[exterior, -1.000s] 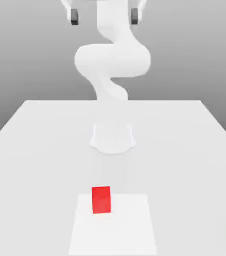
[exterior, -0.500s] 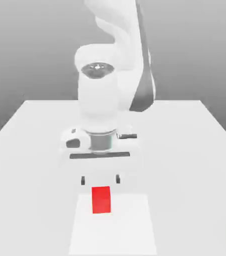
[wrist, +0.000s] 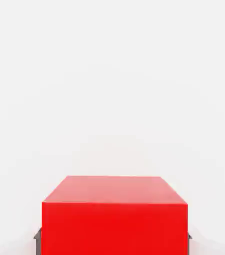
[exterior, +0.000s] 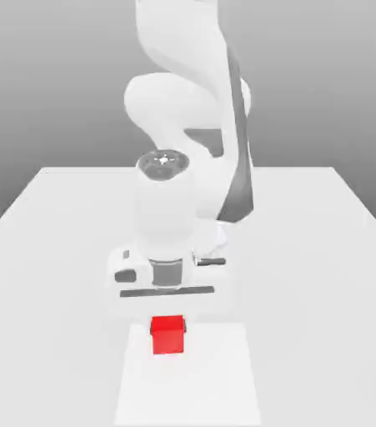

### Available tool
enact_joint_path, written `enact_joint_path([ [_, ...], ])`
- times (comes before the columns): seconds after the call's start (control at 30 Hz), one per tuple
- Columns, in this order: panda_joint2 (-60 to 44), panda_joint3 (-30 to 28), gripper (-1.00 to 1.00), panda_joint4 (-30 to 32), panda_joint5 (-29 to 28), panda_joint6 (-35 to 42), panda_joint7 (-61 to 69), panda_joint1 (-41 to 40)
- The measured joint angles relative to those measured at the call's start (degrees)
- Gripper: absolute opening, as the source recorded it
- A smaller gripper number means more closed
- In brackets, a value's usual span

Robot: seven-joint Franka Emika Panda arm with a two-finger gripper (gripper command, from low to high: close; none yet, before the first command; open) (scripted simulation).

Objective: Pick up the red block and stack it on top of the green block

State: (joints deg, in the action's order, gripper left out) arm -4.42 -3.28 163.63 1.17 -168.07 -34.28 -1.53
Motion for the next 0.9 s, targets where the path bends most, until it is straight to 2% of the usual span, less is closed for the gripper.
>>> enact_joint_path([
  [0.1, 6.1, 0.0, -1.0, 0.9, -1.5, 5.2, -1.1, -0.4],
  [0.17, 6.3, 1.1, -1.0, -1.4, -2.3, 7.7, 0.9, 2.0],
  [0.43, -1.8, 7.7, -1.0, -17.5, -5.0, 15.7, 15.2, 12.0],
  [0.73, -12.5, 18.5, -1.0, -36.3, -8.9, 24.7, 31.5, 20.9],
  [0.87, -19.9, 17.8, -1.0, -38.9, -12.3, 20.2, 31.5, 23.7],
  [0.9, -21.3, 17.3, 1.0, -39.1, -12.9, 19.0, 31.1, 24.1],
])
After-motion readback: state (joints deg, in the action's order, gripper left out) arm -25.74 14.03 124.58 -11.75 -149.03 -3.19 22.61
